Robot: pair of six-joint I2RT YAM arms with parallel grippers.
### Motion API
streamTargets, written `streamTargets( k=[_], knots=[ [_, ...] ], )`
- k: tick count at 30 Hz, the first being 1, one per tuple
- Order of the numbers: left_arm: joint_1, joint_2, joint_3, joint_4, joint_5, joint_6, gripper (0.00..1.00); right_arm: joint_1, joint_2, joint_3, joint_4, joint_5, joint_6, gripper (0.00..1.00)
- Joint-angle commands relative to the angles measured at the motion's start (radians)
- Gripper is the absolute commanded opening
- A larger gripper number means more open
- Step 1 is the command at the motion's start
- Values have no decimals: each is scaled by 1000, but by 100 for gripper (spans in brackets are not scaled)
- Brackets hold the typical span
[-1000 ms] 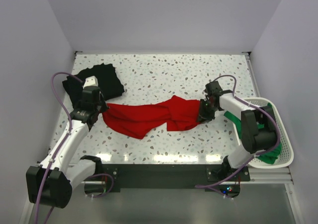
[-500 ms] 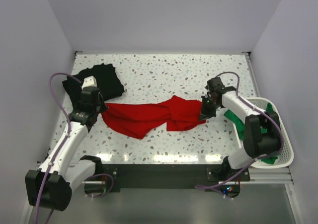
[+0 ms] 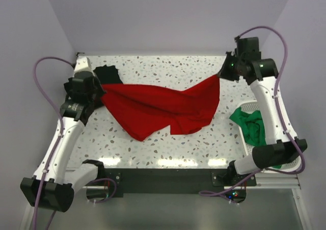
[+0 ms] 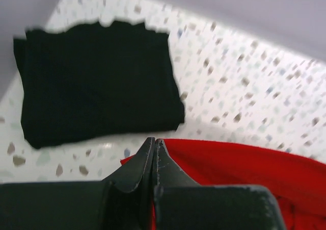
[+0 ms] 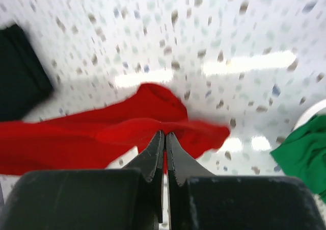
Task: Fold and stack the t-shirts
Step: Flatten the tshirt out
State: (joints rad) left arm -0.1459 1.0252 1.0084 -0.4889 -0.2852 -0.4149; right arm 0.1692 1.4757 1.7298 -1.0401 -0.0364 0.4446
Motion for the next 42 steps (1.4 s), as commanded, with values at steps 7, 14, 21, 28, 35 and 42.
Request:
streamTargets(
  k=[7, 14, 21, 28, 35, 42],
  knots=[
    [6, -89, 364, -17, -81, -5, 0, -5, -175, 493, -63, 311, -14, 0],
    [6, -255, 432, 21, -140, 30, 0, -7, -389, 456, 169, 415, -63, 0],
    [6, -275, 500, 49, -142, 64, 0, -5, -385, 499, 216, 421, -72, 0],
    [6, -62, 460, 102, 9, 54, 0, -7, -322, 265, 325, 415, -84, 0],
    [5, 140, 490, 196, 152, 79, 0, -7, -149, 194, 405, 359, -110, 0],
    [6, 185, 547, 243, 190, 74, 0, -7, -75, 312, 414, 340, -116, 0]
  ],
)
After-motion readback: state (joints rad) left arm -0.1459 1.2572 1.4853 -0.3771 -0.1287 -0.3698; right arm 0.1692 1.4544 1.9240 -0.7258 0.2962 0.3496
